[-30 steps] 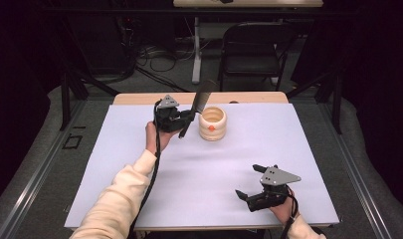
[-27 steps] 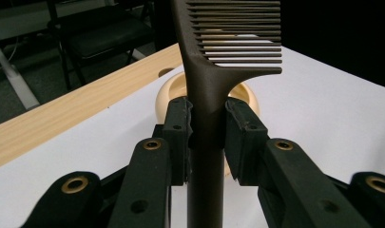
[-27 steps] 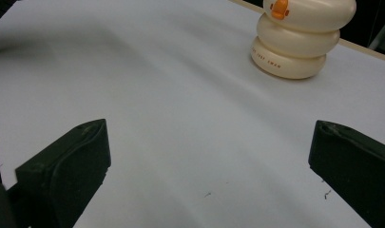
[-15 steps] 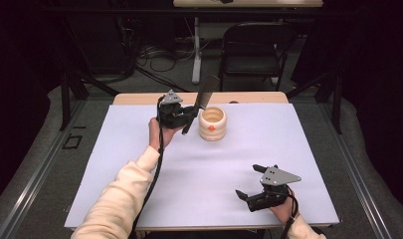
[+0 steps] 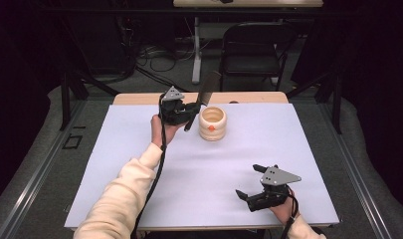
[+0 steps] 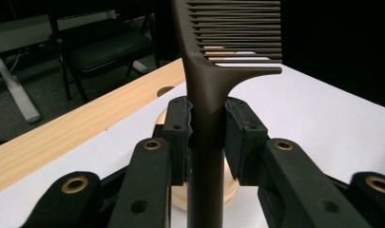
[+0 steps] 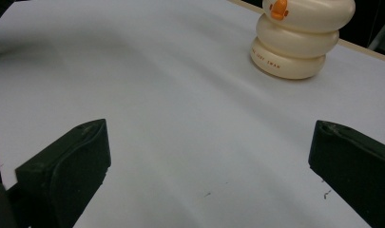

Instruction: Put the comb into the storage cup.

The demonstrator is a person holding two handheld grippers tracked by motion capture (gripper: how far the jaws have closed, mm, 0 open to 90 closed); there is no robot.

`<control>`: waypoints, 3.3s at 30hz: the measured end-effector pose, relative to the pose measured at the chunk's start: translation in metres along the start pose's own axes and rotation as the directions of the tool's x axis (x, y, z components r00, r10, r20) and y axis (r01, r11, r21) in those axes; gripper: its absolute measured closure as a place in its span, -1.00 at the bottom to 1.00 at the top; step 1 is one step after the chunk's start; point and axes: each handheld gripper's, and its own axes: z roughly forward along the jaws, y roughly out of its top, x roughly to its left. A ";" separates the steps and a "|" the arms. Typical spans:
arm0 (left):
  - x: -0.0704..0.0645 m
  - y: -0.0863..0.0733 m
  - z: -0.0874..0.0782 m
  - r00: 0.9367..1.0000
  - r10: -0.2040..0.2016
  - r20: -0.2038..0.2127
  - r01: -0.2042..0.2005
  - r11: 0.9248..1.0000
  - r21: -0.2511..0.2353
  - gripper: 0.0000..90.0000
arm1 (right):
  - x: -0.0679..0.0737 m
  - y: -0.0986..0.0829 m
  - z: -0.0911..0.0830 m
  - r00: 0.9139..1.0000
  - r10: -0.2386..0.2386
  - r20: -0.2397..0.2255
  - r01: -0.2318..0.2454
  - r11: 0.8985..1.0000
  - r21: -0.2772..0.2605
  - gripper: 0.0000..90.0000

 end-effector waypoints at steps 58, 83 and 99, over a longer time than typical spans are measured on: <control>-0.004 0.024 0.022 0.999 -0.022 -0.034 0.019 0.996 -0.093 0.61 | 0.000 0.000 -0.001 1.000 0.002 -0.003 -0.002 1.000 0.001 -1.00; -0.011 0.029 0.036 0.999 -0.023 -0.027 0.019 0.991 -0.131 0.61 | -0.001 0.000 -0.002 1.000 0.004 0.000 -0.004 1.000 -0.001 -1.00; -0.012 0.030 0.044 0.999 -0.031 -0.021 0.027 0.987 -0.160 0.61 | -0.001 0.000 -0.002 1.000 0.005 -0.001 -0.005 1.000 -0.001 -1.00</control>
